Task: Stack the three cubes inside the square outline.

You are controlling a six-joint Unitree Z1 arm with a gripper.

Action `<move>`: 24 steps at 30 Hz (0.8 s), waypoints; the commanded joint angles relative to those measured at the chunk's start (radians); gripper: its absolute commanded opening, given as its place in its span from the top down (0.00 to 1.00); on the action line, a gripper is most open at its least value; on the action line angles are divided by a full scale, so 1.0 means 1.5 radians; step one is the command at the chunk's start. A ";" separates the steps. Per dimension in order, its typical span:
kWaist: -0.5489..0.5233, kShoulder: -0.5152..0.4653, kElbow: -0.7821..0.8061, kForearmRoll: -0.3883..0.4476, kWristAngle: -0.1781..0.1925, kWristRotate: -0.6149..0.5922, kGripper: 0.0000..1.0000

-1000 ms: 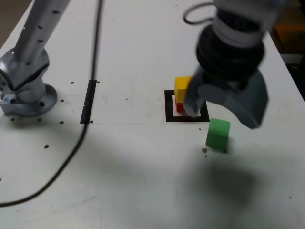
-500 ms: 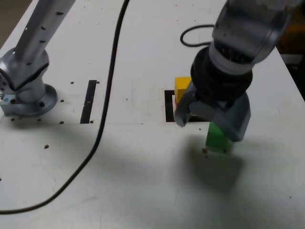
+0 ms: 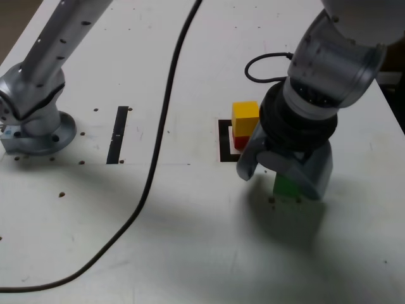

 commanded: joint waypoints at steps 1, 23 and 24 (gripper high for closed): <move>0.002 0.007 -0.004 0.000 0.002 0.000 0.10; 0.003 0.036 -0.037 -0.033 0.018 -0.014 0.52; 0.003 0.035 -0.037 -0.034 0.020 -0.014 0.55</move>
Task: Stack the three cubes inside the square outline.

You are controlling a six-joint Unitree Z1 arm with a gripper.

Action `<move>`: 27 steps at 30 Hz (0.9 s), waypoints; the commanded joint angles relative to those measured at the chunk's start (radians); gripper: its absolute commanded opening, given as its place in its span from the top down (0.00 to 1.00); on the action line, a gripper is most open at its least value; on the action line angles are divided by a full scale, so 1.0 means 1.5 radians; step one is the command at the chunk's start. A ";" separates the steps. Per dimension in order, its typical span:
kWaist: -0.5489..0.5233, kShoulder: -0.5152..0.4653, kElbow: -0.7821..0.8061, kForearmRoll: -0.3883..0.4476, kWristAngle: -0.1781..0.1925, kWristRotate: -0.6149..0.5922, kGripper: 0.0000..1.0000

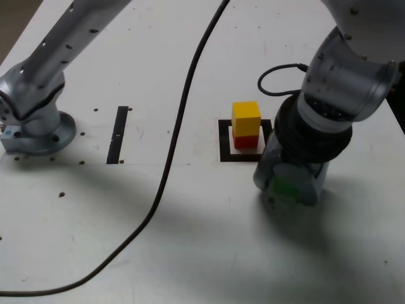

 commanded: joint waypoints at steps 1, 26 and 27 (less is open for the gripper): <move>0.002 0.002 -0.003 -0.001 0.004 -0.002 0.56; -0.011 -0.137 -0.130 0.181 0.065 -0.013 0.81; -0.012 -0.143 -0.125 0.181 0.064 -0.015 0.81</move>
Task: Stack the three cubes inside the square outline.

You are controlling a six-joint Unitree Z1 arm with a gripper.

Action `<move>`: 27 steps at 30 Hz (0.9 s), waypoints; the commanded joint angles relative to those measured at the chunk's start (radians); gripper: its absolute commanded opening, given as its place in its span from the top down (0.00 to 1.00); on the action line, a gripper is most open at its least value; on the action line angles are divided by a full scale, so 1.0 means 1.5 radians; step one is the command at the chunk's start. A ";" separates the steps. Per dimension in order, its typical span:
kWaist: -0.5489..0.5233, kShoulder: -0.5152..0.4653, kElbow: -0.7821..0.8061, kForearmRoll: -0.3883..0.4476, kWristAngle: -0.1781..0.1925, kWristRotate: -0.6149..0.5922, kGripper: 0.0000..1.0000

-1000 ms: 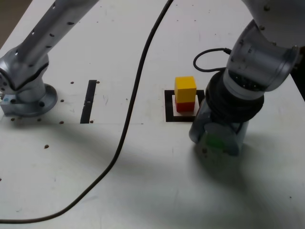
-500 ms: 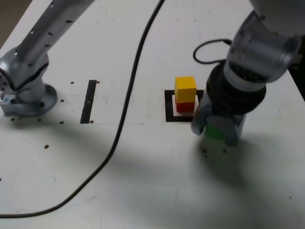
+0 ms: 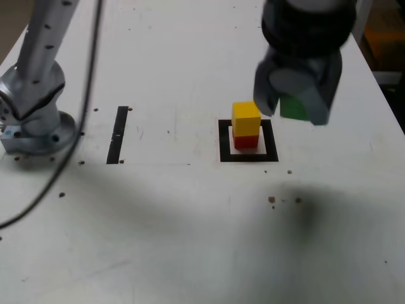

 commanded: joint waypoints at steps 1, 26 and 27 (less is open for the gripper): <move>-0.001 -0.013 0.014 0.012 -0.002 -0.006 0.81; 0.057 -0.039 0.188 -0.001 -0.048 -0.135 0.81; 0.059 -0.039 0.192 -0.004 -0.048 -0.133 0.81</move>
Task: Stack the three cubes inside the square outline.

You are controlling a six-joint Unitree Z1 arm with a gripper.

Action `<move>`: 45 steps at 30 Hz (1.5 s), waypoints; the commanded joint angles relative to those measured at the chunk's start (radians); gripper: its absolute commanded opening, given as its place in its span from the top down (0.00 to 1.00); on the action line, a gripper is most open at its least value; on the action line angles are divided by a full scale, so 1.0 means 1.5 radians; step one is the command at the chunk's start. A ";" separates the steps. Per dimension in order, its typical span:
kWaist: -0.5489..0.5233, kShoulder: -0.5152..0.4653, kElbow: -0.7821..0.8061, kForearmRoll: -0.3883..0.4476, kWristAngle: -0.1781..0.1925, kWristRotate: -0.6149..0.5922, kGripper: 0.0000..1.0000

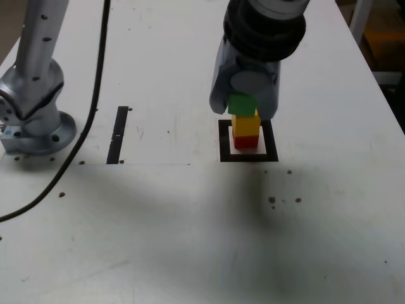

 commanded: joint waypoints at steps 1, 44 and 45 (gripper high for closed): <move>0.007 -0.001 0.010 0.001 0.001 0.005 0.81; 0.038 0.004 0.030 -0.032 0.011 0.055 0.71; 0.039 0.004 0.031 -0.033 0.011 0.056 0.70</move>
